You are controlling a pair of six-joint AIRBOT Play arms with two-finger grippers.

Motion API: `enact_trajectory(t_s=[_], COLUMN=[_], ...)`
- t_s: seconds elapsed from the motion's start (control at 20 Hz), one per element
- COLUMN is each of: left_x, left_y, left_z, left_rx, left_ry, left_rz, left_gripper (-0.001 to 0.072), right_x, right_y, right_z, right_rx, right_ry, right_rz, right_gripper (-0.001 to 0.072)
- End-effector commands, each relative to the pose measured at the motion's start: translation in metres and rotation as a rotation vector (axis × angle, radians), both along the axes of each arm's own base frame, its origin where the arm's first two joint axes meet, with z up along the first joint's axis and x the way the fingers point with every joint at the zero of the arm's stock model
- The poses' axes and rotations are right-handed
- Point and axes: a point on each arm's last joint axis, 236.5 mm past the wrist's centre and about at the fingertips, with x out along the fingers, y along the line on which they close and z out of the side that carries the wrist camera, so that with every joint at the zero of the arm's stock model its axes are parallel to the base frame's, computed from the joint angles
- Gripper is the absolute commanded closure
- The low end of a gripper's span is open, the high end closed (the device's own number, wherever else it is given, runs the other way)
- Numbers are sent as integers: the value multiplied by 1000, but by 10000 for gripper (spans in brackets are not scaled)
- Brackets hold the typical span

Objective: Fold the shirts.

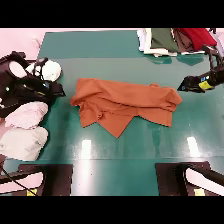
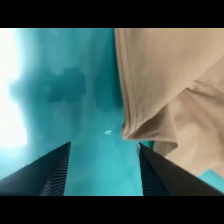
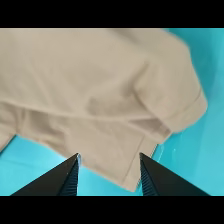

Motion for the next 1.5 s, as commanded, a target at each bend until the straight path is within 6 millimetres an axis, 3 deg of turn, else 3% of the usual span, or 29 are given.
enact_trajectory(t_s=[0.0,0.3,0.35,0.4,0.45,0.55,0.65,0.75,0.8,1.0,1.1,1.2,1.25,1.3,1.4,1.45], left_x=[5,3,4,5,8,16,21,21,20,18,18,16,15,13,10,6], left_y=[-26,-59,-59,-57,-52,-42,-40,-41,-41,-42,-42,-43,-43,-44,-45,-47], left_z=[-24,-54,-53,-50,-44,-24,-6,-1,-1,-2,-2,-2,-3,-3,-3,0], left_rx=[-156,-165,-172,-168,-164,-157,-144,-147,-148,-149,-150,-152,-153,-154,-159,-163], left_ry=[-50,-35,-30,-34,-43,-82,-122,-129,-125,-117,-114,-109,-102,-97,-83,-71], left_rz=[31,-26,-15,-17,-17,-14,-38,-44,-45,-49,-50,-53,-56,-59,-66,-79], left_gripper=[211,214,279,528,676,685,686,686,685,685,685,685,685,685,685,686], right_x=[-19,-24,-27,-31,-37,-60,-92,-118,-124,-109,-91,-77,-70,-64,-56,-51], right_y=[3,1,-3,-9,-19,-41,-58,-52,-42,-6,7,16,20,25,34,38], right_z=[-7,-8,-9,-11,-14,-35,-75,-115,-131,-172,-178,-179,-179,-178,-172,-167], right_rx=[0,-1,0,1,3,25,75,215,299,468,464,428,414,405,387,380], right_ry=[-5,-3,10,27,50,129,238,338,368,357,321,300,293,284,270,251], right_rz=[-4,-11,-20,-36,-55,-139,-226,-294,-323,-364,-351,-294,-268,-244,-191,-165], right_gripper=[283,284,284,284,284,284,282,194,191,208,267,277,340,356,622,694])
